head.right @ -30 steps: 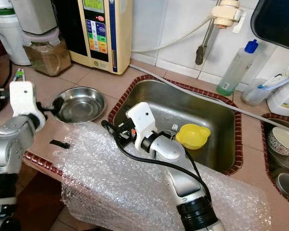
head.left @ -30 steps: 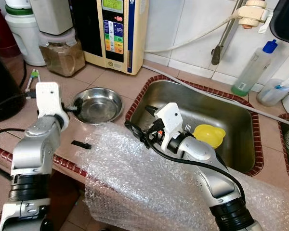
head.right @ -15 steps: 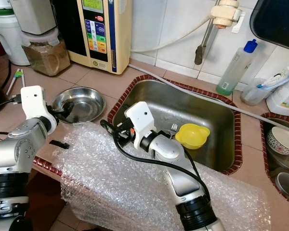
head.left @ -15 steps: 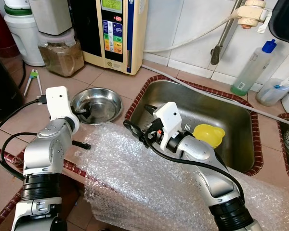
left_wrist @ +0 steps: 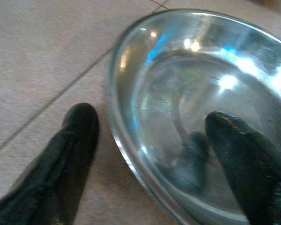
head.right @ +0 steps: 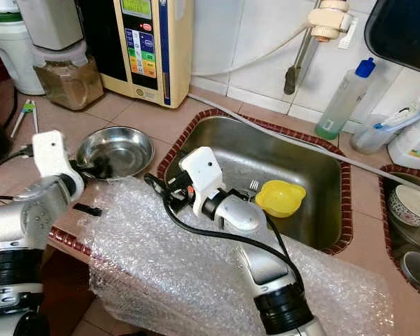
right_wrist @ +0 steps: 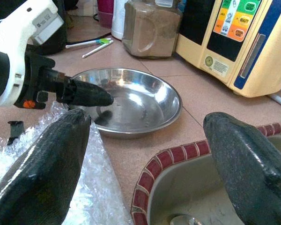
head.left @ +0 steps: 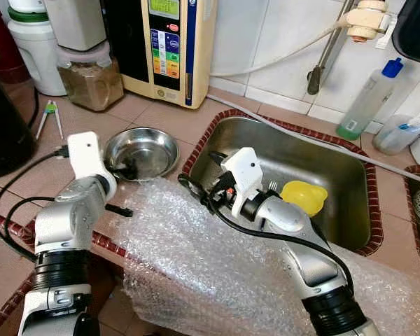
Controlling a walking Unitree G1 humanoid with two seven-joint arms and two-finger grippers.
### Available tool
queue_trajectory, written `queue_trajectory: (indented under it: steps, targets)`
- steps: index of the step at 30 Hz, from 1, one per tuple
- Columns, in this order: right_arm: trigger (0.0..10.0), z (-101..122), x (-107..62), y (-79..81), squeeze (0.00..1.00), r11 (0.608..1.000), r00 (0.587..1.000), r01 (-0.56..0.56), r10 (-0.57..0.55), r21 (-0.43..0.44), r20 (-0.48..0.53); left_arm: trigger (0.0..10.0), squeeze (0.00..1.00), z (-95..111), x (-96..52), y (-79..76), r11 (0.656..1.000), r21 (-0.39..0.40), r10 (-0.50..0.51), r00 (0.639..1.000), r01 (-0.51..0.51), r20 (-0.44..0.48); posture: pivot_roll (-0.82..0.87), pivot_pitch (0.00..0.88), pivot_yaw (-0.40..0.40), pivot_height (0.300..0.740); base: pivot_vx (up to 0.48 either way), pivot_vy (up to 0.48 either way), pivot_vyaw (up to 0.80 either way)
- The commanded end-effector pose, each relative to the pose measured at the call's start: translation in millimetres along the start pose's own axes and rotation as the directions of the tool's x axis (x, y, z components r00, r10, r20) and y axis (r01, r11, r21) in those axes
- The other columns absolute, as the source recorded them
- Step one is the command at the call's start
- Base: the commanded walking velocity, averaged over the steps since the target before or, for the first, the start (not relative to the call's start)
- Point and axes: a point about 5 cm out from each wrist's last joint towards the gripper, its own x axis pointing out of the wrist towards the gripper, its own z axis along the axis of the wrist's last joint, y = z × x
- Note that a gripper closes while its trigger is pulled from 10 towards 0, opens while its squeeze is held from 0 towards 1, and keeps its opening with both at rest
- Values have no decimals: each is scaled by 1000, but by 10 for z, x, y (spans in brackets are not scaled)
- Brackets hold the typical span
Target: Kitchen organization
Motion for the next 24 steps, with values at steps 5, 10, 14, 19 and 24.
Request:
queue_trajectory:
  steps: [5, 10, 14, 19, 24]
  targets:
    - [10000, -1, -23, 14, 0, 999, 999, -33, 33, 12, 3, 0, 0, -140, 7, -13, 999, -27, -25, 998, 24, -56, 113, 77, -58, 740, 0, 0, 0]
    - [10000, 13, -29, 7, 0, 999, 999, -43, 43, 16, 9, 0, 0, -107, 12, 56, 1000, -18, -1, 1000, 0, -30, 114, 81, -58, 740, 0, 0, 0]
    - [10000, 3, -19, 4, 0, 999, 999, -38, 38, 15, 5, 0, 0, -73, 15, 114, 1000, 0, 27, 1000, -27, 3, 115, 83, -59, 740, 0, 0, 0]
    - [10000, -3, 6, 38, 0, 999, 999, -41, 41, 18, 1, 0, 0, -79, 13, 171, 998, 20, 58, 998, -58, 8, 118, 80, -53, 740, 0, 0, 0]
    - [10000, -12, 4, 45, 0, 999, 999, -40, 40, 15, -4, 0, 0, -62, 12, 182, 996, 67, 64, 998, -65, 23, 118, 83, -55, 740, 0, 0, 0]
